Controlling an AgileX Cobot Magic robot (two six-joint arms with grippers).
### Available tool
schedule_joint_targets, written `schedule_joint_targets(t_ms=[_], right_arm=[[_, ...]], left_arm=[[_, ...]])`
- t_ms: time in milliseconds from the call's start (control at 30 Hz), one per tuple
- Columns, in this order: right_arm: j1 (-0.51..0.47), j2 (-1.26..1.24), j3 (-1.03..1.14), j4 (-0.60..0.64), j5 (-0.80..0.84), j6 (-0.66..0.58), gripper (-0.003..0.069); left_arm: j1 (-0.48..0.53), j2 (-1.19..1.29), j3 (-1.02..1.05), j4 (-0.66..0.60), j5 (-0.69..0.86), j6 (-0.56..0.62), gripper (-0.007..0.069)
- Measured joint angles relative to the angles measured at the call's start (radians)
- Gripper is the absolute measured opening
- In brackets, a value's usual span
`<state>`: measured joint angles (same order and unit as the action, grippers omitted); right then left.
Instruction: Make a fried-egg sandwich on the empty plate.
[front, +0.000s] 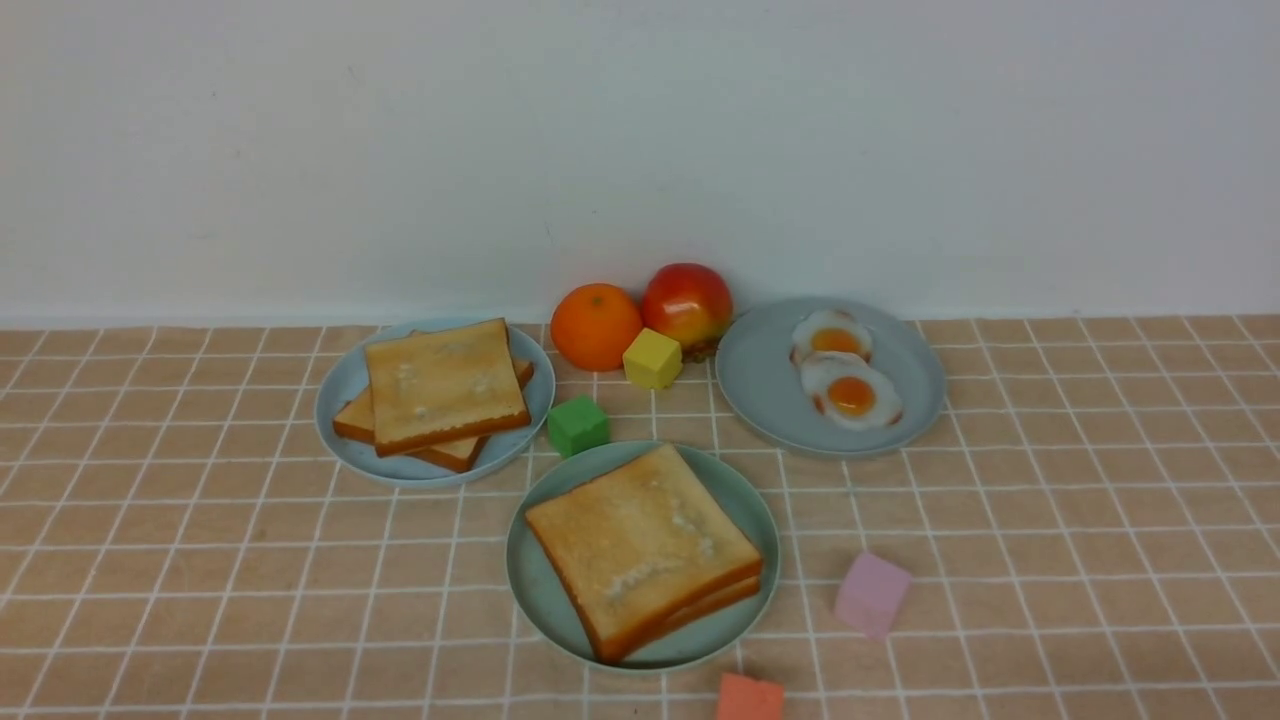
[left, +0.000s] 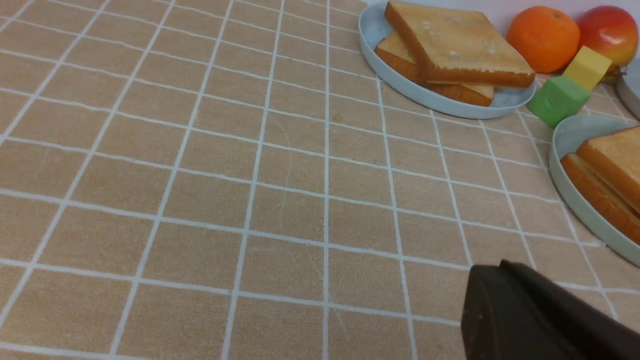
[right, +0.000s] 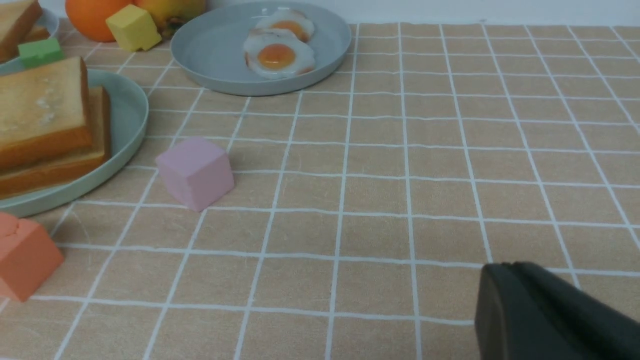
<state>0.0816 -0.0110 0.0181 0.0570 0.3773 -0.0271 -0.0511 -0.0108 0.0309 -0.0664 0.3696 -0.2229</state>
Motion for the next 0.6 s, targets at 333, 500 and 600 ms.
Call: schedule_joint_targets(t_ms=[333, 500, 600], right_arm=[[0.000, 0.000, 0.000, 0.000, 0.000, 0.000, 0.0027], [0.000, 0.000, 0.000, 0.000, 0.000, 0.000, 0.0034], [0.000, 0.000, 0.000, 0.000, 0.000, 0.000, 0.0038]], left_arm=[[0.000, 0.000, 0.000, 0.000, 0.000, 0.000, -0.0013], [0.000, 0.000, 0.000, 0.000, 0.000, 0.000, -0.0013], [0.000, 0.000, 0.000, 0.000, 0.000, 0.000, -0.0013]])
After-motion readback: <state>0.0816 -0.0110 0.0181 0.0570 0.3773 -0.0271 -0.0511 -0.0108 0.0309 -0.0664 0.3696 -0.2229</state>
